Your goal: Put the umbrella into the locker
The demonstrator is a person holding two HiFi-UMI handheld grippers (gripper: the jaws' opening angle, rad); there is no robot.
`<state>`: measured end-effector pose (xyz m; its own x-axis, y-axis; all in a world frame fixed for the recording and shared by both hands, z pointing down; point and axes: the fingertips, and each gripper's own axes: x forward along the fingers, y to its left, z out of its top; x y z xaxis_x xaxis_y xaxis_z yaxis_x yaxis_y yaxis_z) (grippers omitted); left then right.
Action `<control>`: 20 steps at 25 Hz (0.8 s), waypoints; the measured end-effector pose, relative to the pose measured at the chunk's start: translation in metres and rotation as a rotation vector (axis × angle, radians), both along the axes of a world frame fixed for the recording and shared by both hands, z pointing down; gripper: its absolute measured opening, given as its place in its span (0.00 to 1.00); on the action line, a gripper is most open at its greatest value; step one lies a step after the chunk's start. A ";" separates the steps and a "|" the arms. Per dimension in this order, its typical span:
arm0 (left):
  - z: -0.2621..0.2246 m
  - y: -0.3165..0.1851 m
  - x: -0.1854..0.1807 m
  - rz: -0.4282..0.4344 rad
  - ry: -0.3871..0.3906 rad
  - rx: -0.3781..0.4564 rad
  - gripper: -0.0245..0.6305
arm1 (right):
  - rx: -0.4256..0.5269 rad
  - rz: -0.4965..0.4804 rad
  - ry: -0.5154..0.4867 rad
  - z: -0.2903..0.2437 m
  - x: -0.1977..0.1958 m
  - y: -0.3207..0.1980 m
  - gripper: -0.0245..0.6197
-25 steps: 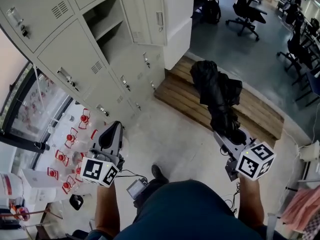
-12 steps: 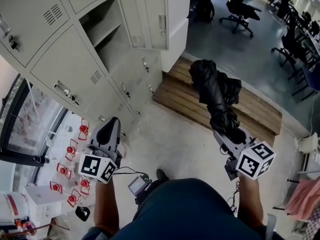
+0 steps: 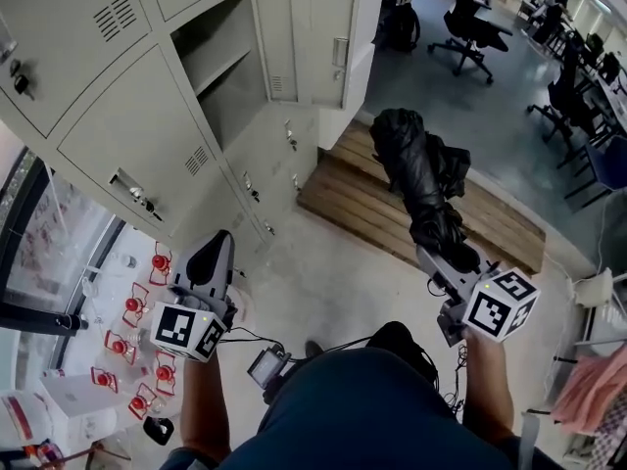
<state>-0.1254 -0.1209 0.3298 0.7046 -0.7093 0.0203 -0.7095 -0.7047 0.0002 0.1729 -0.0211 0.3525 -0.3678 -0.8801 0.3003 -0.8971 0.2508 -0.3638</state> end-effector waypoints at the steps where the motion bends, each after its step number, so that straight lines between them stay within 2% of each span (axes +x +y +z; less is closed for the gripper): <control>1: 0.000 -0.004 -0.006 -0.013 0.004 -0.002 0.07 | -0.001 -0.012 -0.002 -0.001 -0.004 -0.009 0.37; 5: 0.004 -0.024 -0.027 -0.091 0.009 -0.018 0.07 | -0.004 -0.084 -0.013 -0.001 -0.016 -0.057 0.38; 9: 0.007 -0.052 -0.035 -0.176 -0.025 -0.026 0.07 | -0.003 -0.164 -0.037 0.004 -0.017 -0.118 0.38; 20: 0.004 -0.094 -0.019 -0.325 -0.049 -0.059 0.07 | -0.047 -0.307 -0.019 0.017 -0.004 -0.241 0.37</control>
